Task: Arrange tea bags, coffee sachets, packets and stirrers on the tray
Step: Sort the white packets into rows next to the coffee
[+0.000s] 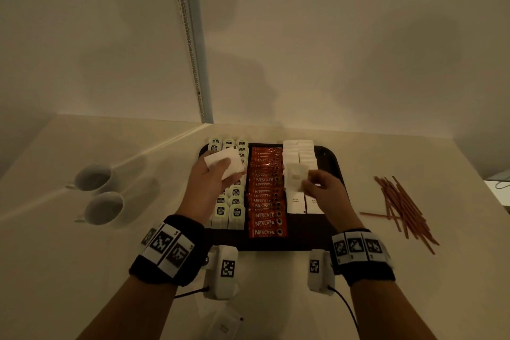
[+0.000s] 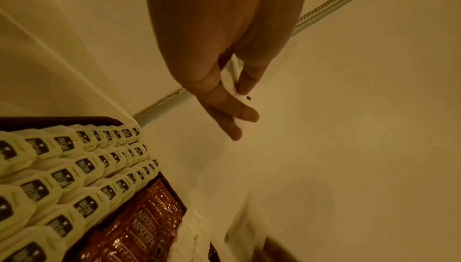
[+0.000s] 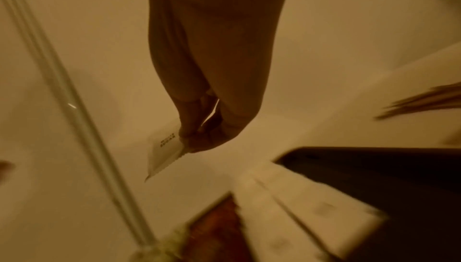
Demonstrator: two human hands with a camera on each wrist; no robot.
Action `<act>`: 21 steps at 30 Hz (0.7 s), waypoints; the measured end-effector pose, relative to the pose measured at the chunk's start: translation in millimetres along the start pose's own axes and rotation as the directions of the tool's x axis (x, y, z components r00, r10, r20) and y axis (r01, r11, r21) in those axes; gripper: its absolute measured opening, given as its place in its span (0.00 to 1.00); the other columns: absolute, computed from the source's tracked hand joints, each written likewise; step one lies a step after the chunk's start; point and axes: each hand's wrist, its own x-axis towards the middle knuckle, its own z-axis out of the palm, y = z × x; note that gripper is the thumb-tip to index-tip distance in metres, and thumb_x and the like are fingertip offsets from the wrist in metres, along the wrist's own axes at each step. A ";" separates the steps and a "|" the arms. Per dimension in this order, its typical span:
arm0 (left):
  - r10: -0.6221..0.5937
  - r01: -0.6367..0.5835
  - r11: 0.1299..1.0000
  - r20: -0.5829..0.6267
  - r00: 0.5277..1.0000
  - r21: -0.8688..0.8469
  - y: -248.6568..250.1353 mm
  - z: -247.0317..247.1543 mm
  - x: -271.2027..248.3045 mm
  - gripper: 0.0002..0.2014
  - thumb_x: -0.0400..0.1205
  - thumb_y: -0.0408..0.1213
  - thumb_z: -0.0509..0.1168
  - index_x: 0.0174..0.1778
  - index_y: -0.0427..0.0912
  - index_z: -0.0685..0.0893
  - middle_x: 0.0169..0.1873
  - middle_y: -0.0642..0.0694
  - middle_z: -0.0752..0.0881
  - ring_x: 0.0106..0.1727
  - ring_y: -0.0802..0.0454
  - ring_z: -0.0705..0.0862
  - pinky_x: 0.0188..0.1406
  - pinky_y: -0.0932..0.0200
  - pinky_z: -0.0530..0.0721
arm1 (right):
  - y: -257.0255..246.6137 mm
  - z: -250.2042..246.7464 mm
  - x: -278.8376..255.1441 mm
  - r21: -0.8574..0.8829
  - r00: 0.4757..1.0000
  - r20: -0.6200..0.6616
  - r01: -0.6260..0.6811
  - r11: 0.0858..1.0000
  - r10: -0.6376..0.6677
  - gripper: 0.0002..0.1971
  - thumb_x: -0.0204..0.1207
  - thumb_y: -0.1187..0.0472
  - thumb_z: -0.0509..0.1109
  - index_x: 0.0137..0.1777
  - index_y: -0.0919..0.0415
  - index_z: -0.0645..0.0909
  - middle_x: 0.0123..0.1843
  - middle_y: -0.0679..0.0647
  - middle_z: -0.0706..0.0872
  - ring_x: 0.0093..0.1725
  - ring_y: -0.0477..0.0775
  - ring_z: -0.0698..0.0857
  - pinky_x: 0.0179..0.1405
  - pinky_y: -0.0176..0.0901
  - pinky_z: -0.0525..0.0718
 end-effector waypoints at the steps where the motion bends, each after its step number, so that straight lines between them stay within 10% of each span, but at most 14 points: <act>1: 0.016 -0.016 1.000 0.001 1.000 0.008 0.1 -0.8 -0.3 0.07 0.84 0.26 0.60 0.50 0.41 0.81 0.55 0.39 0.84 0.55 0.39 0.87 0.42 0.62 0.89 | 14.7 -2.2 0.3 -0.043 0.999 -0.017 -0.049 0.998 0.049 0.10 0.78 0.67 0.67 0.58 0.63 0.80 0.52 0.54 0.86 0.48 0.47 0.86 0.44 0.35 0.85; 12: -0.017 0.010 0.997 -0.091 0.996 -0.074 -1.7 -6.8 9.0 0.06 0.83 0.26 0.57 0.51 0.34 0.78 0.59 0.39 0.78 0.58 0.41 0.79 0.35 0.62 0.88 | 94.8 5.9 9.5 -0.183 0.945 -0.059 -0.327 0.927 0.322 0.11 0.75 0.65 0.72 0.55 0.58 0.76 0.56 0.58 0.84 0.55 0.56 0.85 0.58 0.56 0.85; 21: -0.111 0.090 0.979 -0.109 0.988 -0.186 -2.0 -7.0 13.5 0.06 0.84 0.25 0.55 0.52 0.35 0.75 0.61 0.37 0.75 0.57 0.40 0.78 0.32 0.59 0.89 | 91.2 17.0 12.2 -0.256 0.951 -0.189 -0.290 0.922 0.246 0.14 0.72 0.65 0.75 0.55 0.65 0.76 0.49 0.55 0.80 0.50 0.53 0.81 0.49 0.40 0.79</act>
